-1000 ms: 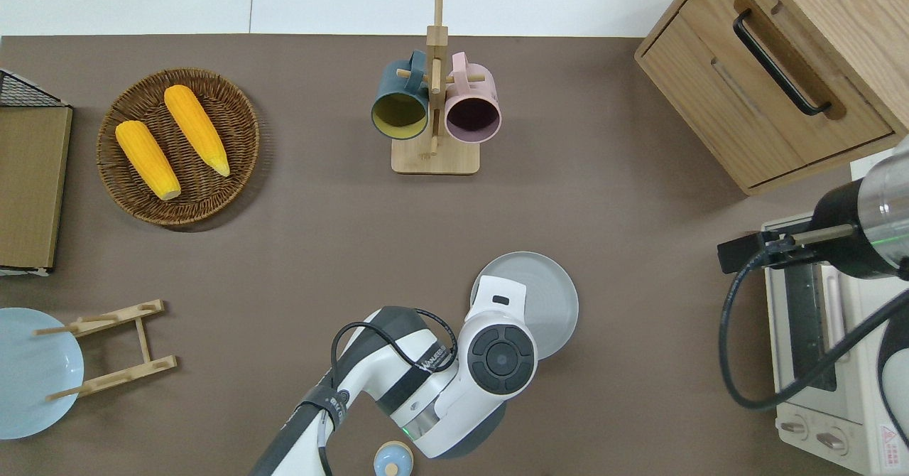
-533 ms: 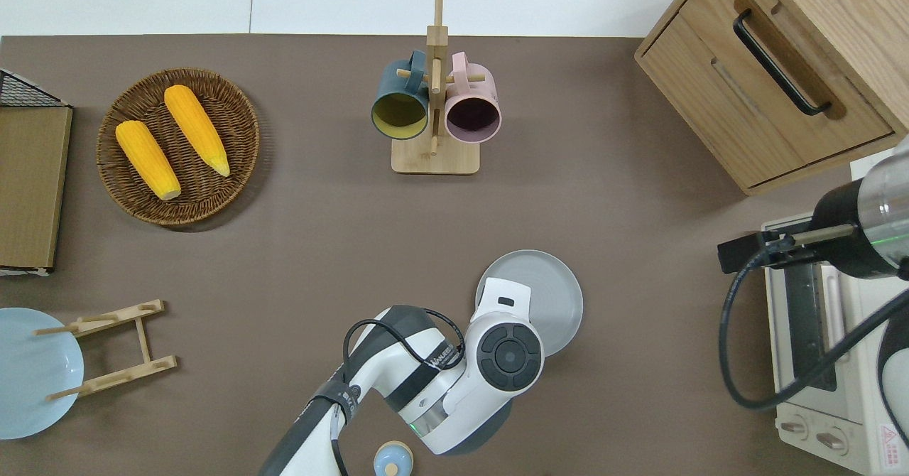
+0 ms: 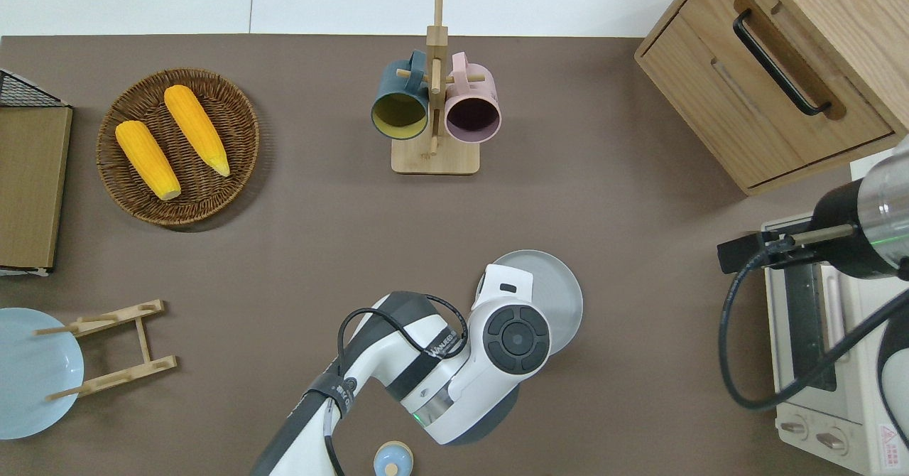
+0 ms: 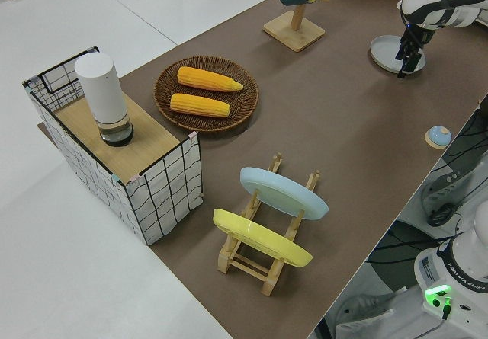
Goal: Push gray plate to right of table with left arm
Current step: 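Lift the left gripper off the plate and withdraw it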
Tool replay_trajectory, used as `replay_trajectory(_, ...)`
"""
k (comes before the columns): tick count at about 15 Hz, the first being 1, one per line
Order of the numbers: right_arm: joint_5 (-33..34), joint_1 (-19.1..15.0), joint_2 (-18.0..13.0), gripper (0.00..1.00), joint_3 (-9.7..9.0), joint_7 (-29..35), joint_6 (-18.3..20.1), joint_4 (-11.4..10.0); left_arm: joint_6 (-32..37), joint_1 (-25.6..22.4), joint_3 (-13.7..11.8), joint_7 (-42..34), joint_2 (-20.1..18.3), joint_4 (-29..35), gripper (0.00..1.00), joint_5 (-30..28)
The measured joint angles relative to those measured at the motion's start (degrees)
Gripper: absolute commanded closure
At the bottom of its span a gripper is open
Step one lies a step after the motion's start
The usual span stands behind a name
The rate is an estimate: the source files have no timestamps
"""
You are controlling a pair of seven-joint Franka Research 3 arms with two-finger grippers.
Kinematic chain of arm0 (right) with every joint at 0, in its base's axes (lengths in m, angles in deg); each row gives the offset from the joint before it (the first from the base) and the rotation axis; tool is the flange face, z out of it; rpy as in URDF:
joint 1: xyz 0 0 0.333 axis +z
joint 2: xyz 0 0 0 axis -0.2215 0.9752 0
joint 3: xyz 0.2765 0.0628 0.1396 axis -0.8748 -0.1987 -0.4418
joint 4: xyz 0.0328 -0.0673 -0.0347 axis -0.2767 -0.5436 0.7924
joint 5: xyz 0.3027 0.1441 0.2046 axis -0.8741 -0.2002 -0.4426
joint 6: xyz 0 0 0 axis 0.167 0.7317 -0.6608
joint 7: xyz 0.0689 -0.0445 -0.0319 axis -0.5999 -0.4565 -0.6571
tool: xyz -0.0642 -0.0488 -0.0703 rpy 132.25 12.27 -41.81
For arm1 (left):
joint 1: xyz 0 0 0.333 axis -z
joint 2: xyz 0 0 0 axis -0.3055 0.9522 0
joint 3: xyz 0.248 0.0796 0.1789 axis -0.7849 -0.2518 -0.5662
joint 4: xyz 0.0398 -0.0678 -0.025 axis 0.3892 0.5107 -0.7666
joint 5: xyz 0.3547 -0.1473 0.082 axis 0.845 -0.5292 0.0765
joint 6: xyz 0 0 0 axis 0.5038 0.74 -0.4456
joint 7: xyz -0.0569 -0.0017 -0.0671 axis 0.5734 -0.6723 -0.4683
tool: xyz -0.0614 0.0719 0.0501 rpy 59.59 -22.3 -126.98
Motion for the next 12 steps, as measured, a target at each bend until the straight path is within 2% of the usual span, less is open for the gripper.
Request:
replay_trajectory(5,0.0,0.0,0.0,0.017,0.00,0.0,0.0,0.0,7.9,-3.4,-0.9,-4.7,-2.1,-5.6,0.01,0.0)
replay_trajectory(8,0.0,0.0,0.0,0.017,0.00,0.0,0.0,0.0,17.9,-6.3,-1.8,-11.3,-3.7,-12.0,0.01,0.1)
replay_trajectory(12,0.0,0.0,0.0,0.017,0.00,0.0,0.0,0.0,26.1,-10.8,-2.5,-20.7,-4.4,-18.8,0.02,0.1)
